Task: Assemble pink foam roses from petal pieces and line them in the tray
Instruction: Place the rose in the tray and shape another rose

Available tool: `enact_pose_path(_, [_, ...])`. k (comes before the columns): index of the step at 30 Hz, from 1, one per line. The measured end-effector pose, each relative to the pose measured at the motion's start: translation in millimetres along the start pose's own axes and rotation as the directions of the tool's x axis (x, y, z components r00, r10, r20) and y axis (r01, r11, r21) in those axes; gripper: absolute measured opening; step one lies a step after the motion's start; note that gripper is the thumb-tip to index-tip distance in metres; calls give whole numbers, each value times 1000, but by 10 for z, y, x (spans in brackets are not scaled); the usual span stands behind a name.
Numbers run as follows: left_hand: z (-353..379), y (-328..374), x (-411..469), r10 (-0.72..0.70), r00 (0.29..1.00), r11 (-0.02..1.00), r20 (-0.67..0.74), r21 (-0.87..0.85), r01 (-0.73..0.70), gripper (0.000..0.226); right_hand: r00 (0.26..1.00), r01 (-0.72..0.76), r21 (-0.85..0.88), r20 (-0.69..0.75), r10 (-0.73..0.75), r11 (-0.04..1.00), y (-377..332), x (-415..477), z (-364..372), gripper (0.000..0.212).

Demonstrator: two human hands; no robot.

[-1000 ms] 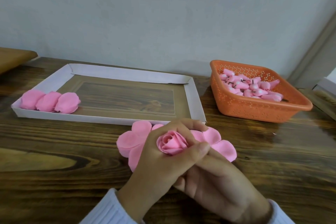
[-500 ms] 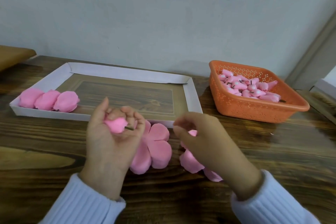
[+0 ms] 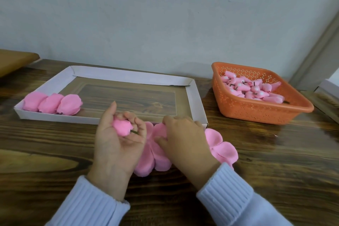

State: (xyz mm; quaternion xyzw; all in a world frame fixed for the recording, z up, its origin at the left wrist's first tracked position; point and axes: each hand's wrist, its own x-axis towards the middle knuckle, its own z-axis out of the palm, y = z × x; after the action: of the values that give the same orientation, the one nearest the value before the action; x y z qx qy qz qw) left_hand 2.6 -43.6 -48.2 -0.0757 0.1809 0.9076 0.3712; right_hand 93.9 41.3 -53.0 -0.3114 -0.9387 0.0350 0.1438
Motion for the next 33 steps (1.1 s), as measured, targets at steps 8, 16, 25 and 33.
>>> enact_pose_path(8, [-8, -14, -8, -3, 1000, 1000, -8, 16, 3, 43, 997, 50, 1, -58, -50, 999, -45, -15, -10, 12])
enact_pose_path(16, [-1, -41, -2, -16, 1000, 999, -26, 32, 17, 40, 1000, -11, 316, -1, 12, 949, 2, 20, -58, 14])
enact_pose_path(25, [47, -78, -81, -97, 989, 995, 112, 8, 97, 13, 922, -356, 900, 295, 251, 251, 275, -154, -347, 16])
enact_pose_path(33, [12, -246, -202, 197, 920, 862, 338, 388, -327, 41, 882, -428, 892, 448, 147, -148, 346, -449, -321, 22])
